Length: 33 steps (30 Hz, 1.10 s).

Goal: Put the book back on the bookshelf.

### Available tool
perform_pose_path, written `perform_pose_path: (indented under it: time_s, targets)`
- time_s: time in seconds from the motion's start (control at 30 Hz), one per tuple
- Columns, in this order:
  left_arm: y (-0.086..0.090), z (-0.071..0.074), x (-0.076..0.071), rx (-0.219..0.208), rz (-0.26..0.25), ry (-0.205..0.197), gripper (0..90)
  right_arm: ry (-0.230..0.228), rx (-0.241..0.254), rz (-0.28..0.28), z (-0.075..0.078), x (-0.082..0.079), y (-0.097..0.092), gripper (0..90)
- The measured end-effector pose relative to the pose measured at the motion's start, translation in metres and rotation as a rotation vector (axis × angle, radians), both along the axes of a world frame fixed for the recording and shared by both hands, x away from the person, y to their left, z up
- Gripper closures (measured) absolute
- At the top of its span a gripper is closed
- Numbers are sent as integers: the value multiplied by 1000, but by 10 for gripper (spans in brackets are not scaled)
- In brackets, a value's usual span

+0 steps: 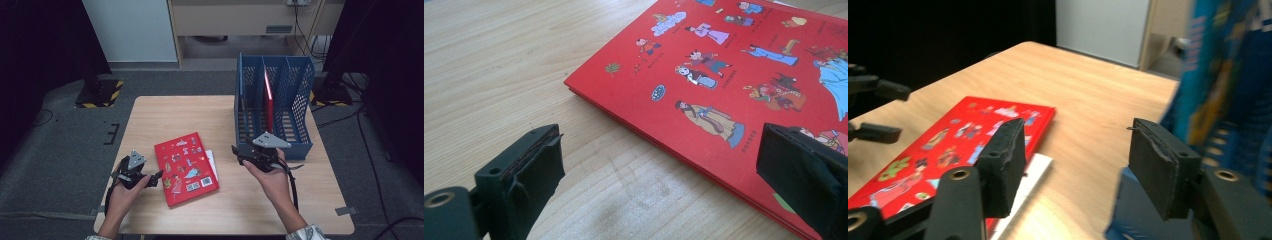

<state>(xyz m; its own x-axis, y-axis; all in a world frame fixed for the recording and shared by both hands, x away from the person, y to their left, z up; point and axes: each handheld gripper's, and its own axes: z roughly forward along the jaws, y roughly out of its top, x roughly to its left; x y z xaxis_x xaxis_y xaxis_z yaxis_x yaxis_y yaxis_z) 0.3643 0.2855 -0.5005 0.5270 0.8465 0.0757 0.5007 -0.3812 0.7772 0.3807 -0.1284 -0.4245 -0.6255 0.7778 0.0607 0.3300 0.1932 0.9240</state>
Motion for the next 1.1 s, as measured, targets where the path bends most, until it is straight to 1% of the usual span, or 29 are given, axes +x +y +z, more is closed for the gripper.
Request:
perform_pose_path:
  time_s: [0.13, 0.23, 0.33, 0.43, 0.5, 0.6, 0.67, 0.7, 0.77, 0.87, 0.93, 1.03, 1.1]
  targets:
    - [1, 0, 0, -3, 0, 7, 43, 22, -2, 38, -9, -1, 14, 416]
    - [1, 1, 0, -12, 0, -3, 50, 43, -11, 69, -16, -3, 23, 412]
    - [1, 1, 0, -20, 2, -9, 50, 61, -20, 97, -23, -4, 33, 389]
    - [2, 0, 0, -29, 5, -3, 50, 69, -26, 113, -28, -5, 41, 376]
    - [1, -1, 1, -26, 5, 0, 51, 83, -27, 125, -31, -5, 47, 375]
    - [-1, -3, 2, -13, 3, 11, 49, 103, -17, 141, -37, -6, 52, 379]
    - [-3, -5, 3, -17, 4, 19, 43, 120, -14, 147, -43, -6, 55, 382]
    - [-3, -5, 3, -11, 4, 22, 43, 124, -16, 152, -45, -6, 57, 382]
    - [-5, -6, 3, -16, 2, 26, 43, 143, -24, 165, -51, -6, 61, 380]
    - [-7, -9, 5, -17, -6, 47, 43, 175, -50, 197, -61, -7, 68, 363]
    - [-9, -12, 6, -7, -18, 61, 46, 194, -66, 213, -67, -8, 71, 354]
    - [-12, -15, 7, -23, -29, 79, 48, 216, -74, 224, -74, -9, 76, 336]
    - [-14, -16, 7, -19, -37, 91, 48, 228, -81, 234, -78, -9, 79, 326]
